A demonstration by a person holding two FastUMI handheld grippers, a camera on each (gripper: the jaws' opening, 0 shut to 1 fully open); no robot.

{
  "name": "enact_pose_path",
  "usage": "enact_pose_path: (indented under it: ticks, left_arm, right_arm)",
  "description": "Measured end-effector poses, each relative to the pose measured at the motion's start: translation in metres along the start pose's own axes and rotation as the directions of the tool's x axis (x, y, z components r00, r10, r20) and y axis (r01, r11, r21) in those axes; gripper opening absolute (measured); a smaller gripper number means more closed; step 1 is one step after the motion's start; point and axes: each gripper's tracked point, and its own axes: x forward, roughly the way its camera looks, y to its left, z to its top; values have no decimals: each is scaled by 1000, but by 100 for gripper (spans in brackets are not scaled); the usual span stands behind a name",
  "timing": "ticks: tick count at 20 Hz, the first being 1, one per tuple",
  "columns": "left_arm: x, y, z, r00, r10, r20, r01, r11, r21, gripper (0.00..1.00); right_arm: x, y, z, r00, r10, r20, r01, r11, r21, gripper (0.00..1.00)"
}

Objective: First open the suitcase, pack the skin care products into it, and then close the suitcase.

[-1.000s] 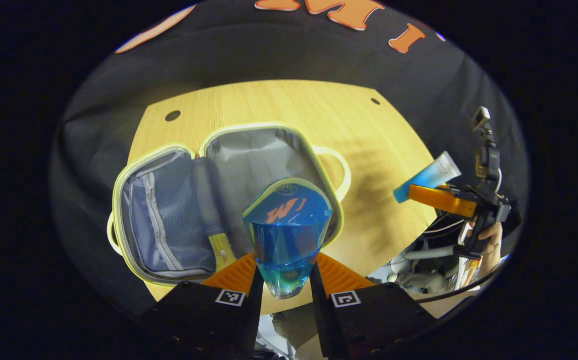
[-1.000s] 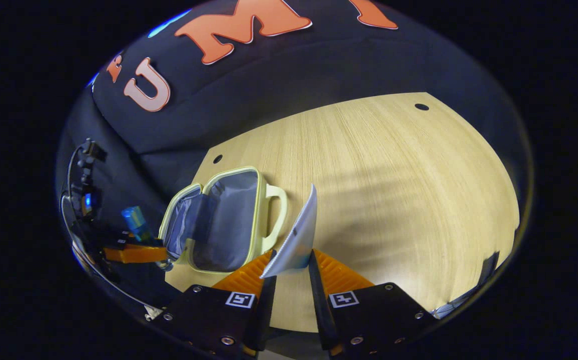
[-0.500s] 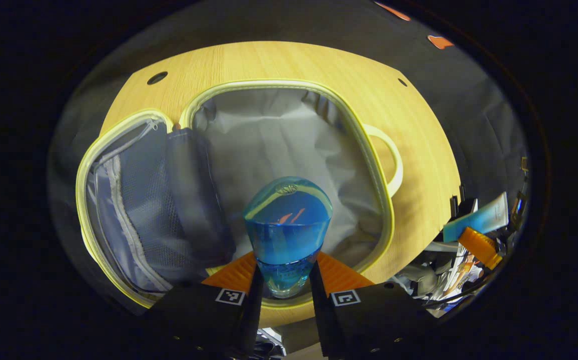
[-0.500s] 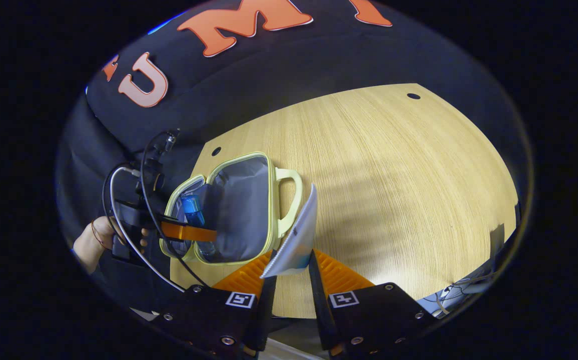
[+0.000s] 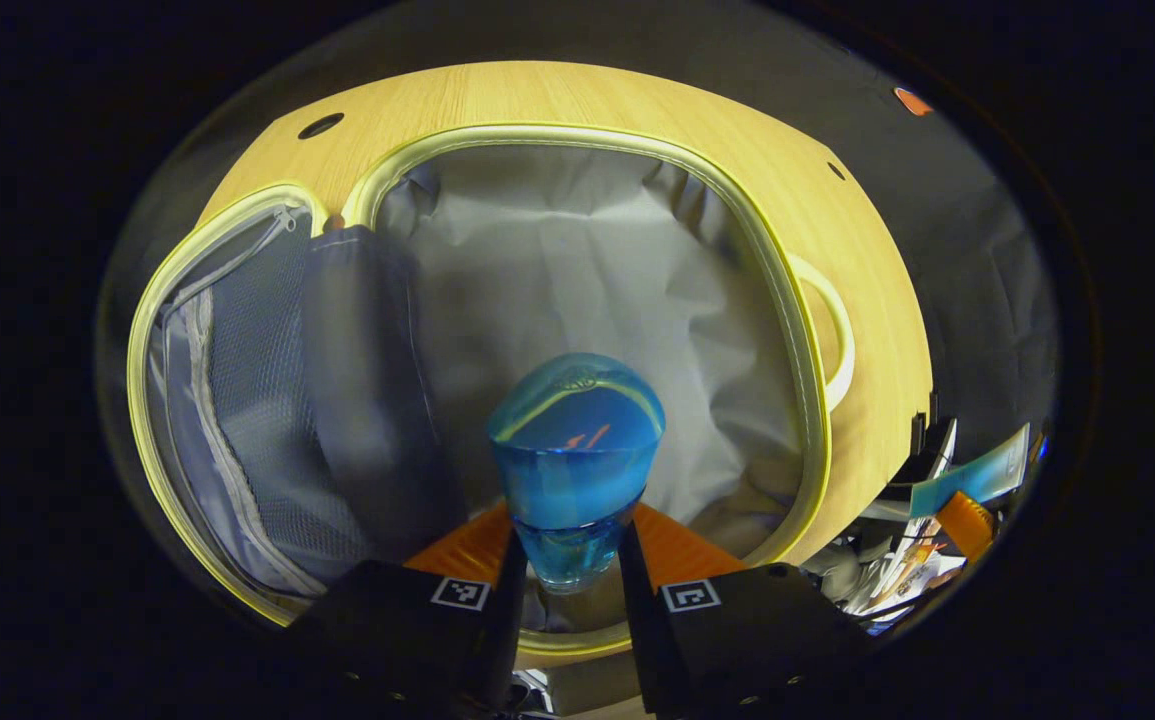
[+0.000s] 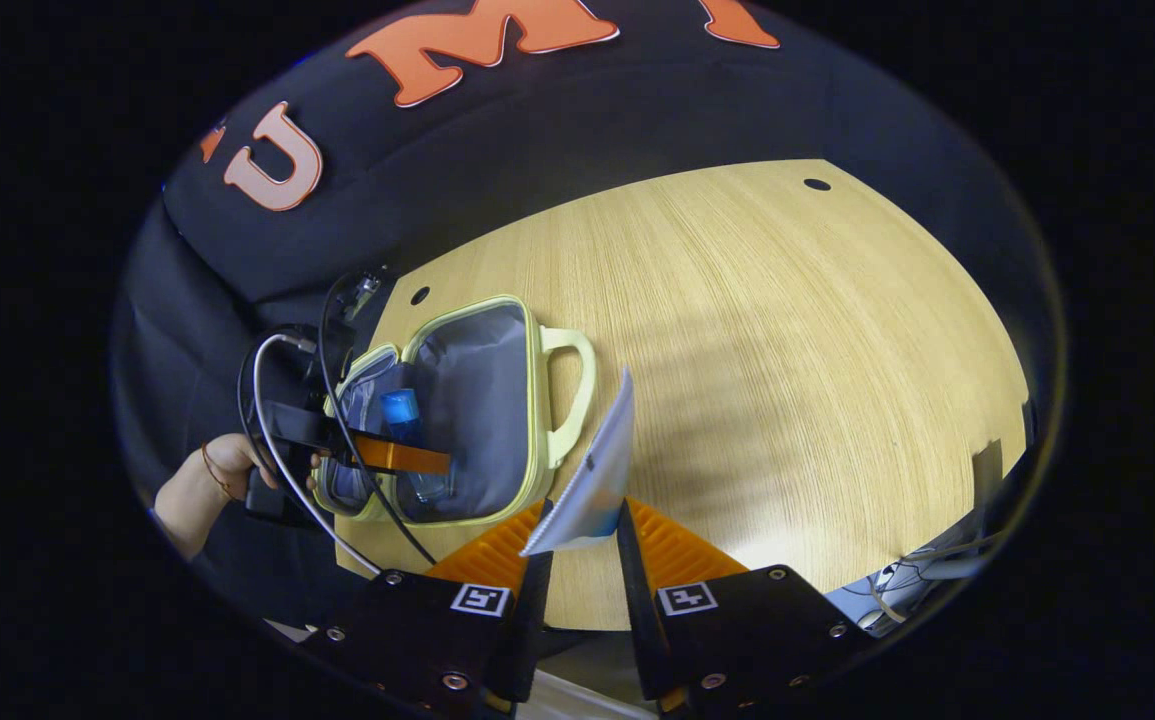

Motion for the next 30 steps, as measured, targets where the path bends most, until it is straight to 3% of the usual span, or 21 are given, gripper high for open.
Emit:
enact_pose_path:
  ticks: [5, 6, 7, 8, 10, 13, 15, 18, 20, 22, 23, 25, 28, 30]
  left_arm:
    - [0, 3, 10, 999, 33, 27, -33, 999, 10, 48]
    - [-1, 5, 13, 998, 54, 33, -54, 998, 14, 43]
    - [-3, -3, 13, 999, 25, 40, -25, 1000, 12, 45]
    - [-6, -17, 13, 999, -16, 47, 15, 1000, 10, 63]
    - [-17, -27, 13, 997, -13, 73, 10, 999, 39, 100]
    - [-42, -38, 19, 986, -27, 162, 7, 992, 124, 99]
    - [-72, -53, 21, 970, -78, 232, 47, 989, 139, 98]
    - [-124, -61, 24, 926, -160, 343, 134, 986, 99, 98]
    - [-158, -42, 19, 890, -160, 427, 143, 987, 71, 98]
    - [-190, -17, 14, 857, -122, 501, 119, 992, 37, 98]
    - [-213, -4, 10, 841, -97, 532, 106, 994, 14, 98]
    - [-254, 26, -1, 816, -46, 576, 73, 997, -25, 98]
    - [-310, 83, -29, 789, 67, 611, -10, 995, -97, 98]
    - [-347, 105, -52, 778, 116, 617, -22, 987, -157, 98]
  right_arm:
    - [3, 8, 2, 1000, 11, -4, -11, 1000, -6, 40]
    - [2, 9, 1, 1000, 13, -3, -13, 1000, -4, 40]
    - [1, 10, 3, 1000, 17, -1, -17, 1000, -6, 40]
    - [0, 10, 6, 1000, 21, 5, -21, 1000, -11, 40]
    - [-3, 11, 14, 1000, 24, 18, -23, 999, -29, 40]
    - [-8, 19, 33, 999, 39, 34, -36, 996, -80, 40]
    - [-12, 28, 46, 998, 58, 30, -54, 991, -122, 40]
    - [-15, 50, 62, 995, 98, 1, -96, 978, -184, 40]
    - [-13, 67, 68, 993, 115, -33, -120, 962, -247, 40]
    - [-6, 88, 63, 985, 145, -95, -167, 940, -298, 45]
    - [0, 97, 59, 977, 163, -139, -198, 932, -302, 40]
    - [13, 119, 43, 954, 187, -234, -253, 920, -300, 40]
    - [42, 125, 19, 926, 148, -349, -268, 907, -326, 40]
    - [64, 124, 7, 901, 111, -420, -264, 907, -327, 40]
